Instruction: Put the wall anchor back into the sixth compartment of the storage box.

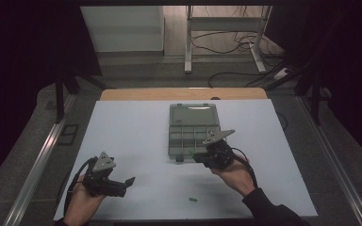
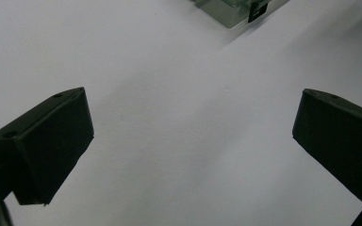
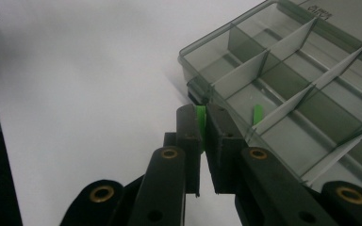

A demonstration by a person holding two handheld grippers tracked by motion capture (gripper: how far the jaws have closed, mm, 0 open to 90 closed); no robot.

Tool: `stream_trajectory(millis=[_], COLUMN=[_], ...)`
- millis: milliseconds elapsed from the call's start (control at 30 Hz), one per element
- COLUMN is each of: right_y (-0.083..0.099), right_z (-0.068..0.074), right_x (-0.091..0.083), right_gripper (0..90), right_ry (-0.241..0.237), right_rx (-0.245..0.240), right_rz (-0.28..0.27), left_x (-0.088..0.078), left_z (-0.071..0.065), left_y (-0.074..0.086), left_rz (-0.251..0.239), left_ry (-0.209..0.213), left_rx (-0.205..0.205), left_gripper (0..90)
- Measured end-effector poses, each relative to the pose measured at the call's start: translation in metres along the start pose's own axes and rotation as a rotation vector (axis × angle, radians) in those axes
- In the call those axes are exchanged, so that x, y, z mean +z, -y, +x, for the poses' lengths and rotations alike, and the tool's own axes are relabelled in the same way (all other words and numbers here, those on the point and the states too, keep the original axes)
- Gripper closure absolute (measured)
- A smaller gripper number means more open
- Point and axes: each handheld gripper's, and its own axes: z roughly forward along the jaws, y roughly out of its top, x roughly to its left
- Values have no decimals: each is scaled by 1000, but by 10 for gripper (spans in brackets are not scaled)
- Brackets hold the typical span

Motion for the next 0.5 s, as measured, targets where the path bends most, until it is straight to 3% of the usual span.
stream_trajectory(millis=[500], right_y=[-9], right_z=[-15], right_x=[6], right_gripper=[842], right_ry=[36], right_rx=[25], right_rz=[-15], left_x=[0], left_z=[0], left_y=[0], left_rz=[0], left_ry=[1], left_rx=[0], left_gripper=[0])
